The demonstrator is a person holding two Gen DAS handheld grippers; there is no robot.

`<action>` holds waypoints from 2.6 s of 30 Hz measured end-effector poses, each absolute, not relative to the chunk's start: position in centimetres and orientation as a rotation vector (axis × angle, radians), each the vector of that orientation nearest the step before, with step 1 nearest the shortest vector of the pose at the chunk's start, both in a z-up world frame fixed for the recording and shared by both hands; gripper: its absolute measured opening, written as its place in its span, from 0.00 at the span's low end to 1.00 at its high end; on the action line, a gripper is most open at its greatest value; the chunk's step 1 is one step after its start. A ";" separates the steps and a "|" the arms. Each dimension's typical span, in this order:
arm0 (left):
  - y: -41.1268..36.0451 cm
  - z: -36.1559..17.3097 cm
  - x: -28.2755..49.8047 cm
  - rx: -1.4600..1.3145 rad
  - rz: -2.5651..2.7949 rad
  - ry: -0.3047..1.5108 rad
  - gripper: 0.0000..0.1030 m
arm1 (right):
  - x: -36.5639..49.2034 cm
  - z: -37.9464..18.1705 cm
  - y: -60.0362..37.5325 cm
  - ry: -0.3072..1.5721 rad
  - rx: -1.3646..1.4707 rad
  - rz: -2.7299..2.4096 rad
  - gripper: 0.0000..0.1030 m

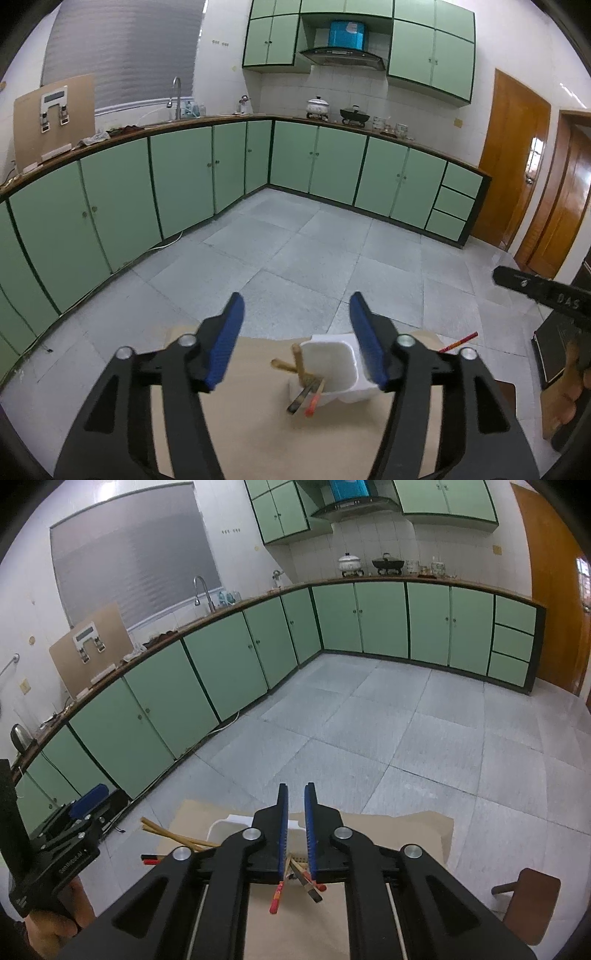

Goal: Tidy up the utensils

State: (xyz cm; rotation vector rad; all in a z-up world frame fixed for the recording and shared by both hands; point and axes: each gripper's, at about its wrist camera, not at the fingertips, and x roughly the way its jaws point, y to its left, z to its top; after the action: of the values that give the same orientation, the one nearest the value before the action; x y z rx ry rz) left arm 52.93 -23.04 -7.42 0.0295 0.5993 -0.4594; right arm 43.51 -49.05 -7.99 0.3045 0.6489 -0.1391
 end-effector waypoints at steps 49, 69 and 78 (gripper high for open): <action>-3.0 -9.8 9.1 0.052 -0.171 0.473 0.95 | 1.0 -14.4 -27.7 0.444 0.138 -0.372 0.94; -1.3 -5.8 0.3 0.012 -0.137 0.346 0.95 | -7.9 -10.7 -27.1 0.297 0.152 -0.433 0.94; -0.6 -5.2 -1.0 -0.009 -0.108 0.288 0.95 | -7.8 -10.2 -26.7 0.269 0.150 -0.433 0.94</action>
State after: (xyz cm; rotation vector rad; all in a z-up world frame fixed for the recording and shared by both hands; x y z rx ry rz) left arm -0.95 -0.63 -5.17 -0.0087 0.2884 -0.1082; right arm -7.80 -26.69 -10.18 0.1498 0.2691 -0.4327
